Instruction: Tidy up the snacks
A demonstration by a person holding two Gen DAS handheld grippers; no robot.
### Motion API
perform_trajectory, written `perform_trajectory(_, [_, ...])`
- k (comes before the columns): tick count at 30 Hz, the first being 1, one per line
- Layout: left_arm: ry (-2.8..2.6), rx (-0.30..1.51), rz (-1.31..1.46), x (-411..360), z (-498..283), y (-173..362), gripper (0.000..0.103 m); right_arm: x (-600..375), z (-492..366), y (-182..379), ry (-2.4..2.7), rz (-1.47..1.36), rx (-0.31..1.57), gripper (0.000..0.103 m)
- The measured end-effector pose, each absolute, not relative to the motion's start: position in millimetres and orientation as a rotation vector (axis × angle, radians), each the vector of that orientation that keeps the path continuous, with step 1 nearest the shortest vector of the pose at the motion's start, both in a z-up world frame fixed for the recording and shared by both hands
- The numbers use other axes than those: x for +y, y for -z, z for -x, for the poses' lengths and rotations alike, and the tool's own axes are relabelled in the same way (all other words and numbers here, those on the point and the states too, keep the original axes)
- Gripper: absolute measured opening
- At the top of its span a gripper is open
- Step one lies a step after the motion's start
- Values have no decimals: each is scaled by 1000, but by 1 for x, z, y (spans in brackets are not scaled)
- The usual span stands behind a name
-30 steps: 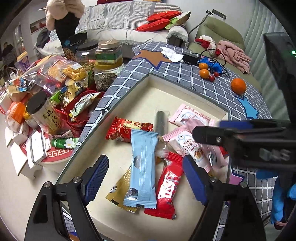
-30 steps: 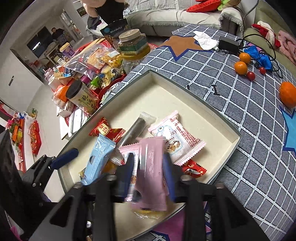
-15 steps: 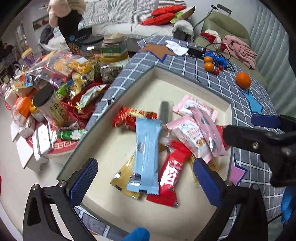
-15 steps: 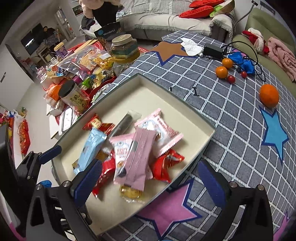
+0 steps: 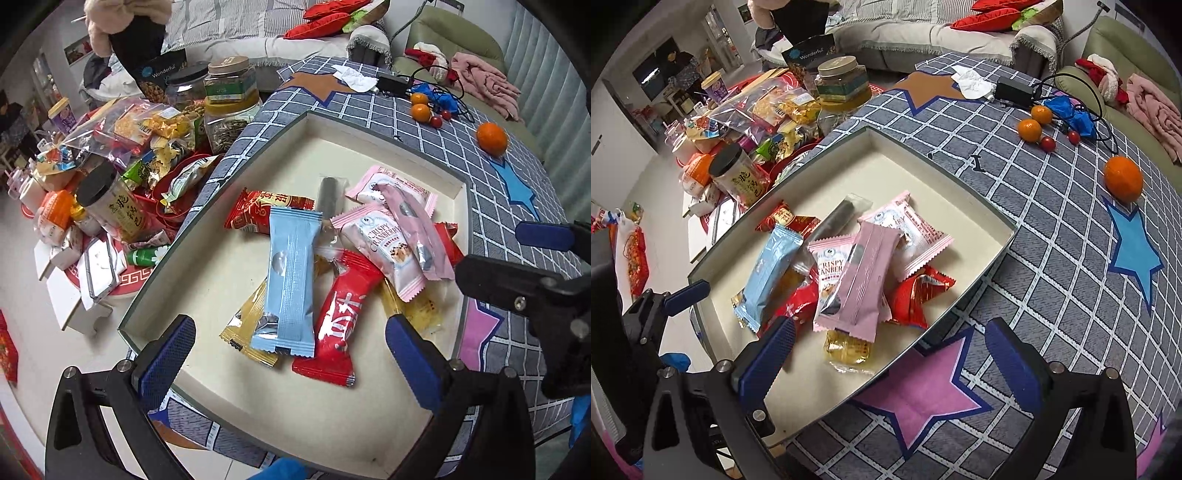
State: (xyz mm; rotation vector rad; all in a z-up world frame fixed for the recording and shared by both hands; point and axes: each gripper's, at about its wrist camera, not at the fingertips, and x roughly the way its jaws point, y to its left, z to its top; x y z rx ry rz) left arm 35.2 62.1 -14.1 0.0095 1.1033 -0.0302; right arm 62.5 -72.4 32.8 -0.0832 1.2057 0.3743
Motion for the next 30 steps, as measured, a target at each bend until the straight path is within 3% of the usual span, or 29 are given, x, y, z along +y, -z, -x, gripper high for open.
perform_trajectory(30, [19,1112,-40,58,-32,17,103,-67,-57,-23,-370,137,1238,103])
